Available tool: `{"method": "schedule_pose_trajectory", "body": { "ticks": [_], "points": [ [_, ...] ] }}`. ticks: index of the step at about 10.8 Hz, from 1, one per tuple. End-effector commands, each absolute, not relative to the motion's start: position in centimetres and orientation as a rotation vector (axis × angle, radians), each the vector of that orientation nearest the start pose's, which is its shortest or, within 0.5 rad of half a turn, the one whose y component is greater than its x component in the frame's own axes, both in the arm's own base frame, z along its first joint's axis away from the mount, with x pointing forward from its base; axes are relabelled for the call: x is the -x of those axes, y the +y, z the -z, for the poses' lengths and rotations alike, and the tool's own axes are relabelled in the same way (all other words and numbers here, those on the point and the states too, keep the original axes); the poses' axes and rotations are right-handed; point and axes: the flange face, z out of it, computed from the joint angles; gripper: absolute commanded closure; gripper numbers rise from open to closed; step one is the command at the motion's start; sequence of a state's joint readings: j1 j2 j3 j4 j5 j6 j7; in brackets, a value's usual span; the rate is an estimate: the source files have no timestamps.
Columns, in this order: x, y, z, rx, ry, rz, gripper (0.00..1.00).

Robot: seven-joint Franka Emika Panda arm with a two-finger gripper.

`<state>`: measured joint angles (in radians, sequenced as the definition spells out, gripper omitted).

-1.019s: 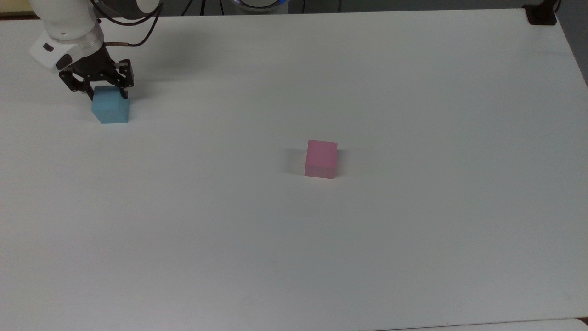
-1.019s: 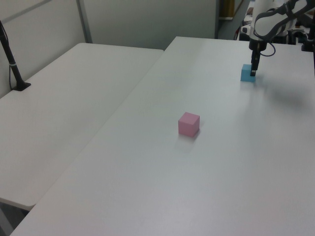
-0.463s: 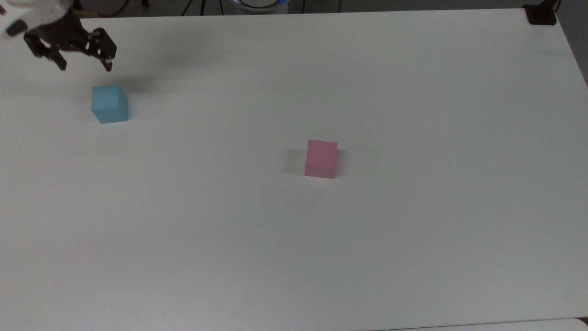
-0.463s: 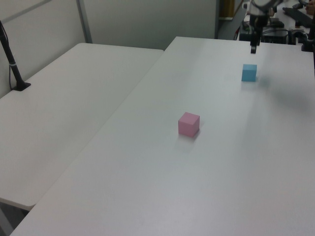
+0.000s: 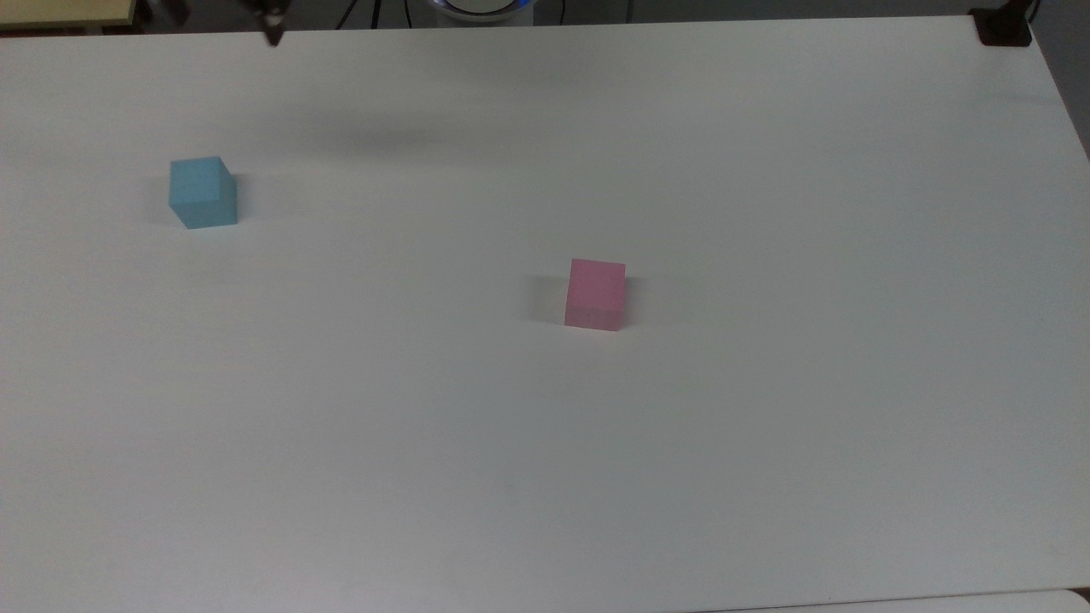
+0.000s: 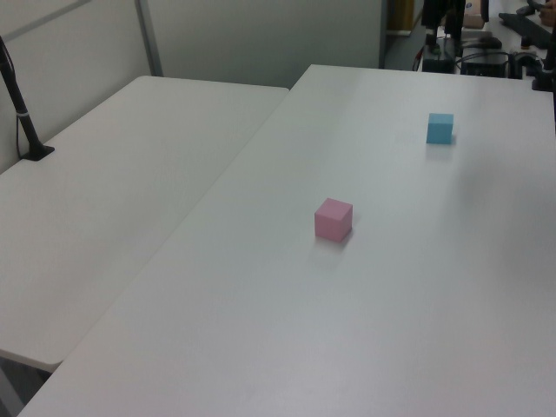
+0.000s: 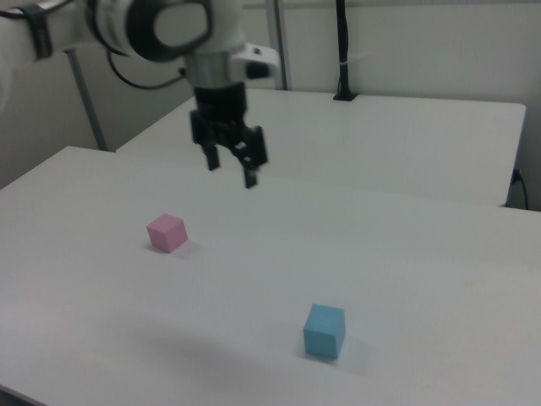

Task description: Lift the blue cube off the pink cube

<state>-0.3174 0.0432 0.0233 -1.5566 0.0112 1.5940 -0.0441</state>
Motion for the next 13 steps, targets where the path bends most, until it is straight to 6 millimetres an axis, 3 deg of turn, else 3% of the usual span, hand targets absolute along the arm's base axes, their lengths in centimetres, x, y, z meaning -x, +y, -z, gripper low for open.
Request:
{"method": "schedule_pose_trajectory", "body": {
  "ticks": [1, 3, 5, 6, 7, 9, 13],
  "points": [
    [-51.9, -9.2, -64.0, 3.069, 0.439, -0.109, 0.0],
    [-51.4, -5.5, -65.0, 3.036, 0.384, -0.096, 0.0],
    [-52.2, -3.9, -64.8, 3.067, 0.185, -0.046, 0.0],
    [-52.7, -3.9, -64.7, 3.078, 0.03, 0.008, 0.0],
    [-53.0, -3.9, -64.7, 3.084, 0.002, 0.028, 0.0],
    [-54.3, -4.5, -64.8, 3.118, 0.022, 0.15, 0.0],
    [-54.4, -3.4, -64.6, 3.103, 0.215, 0.135, 0.0]
  ]
}}
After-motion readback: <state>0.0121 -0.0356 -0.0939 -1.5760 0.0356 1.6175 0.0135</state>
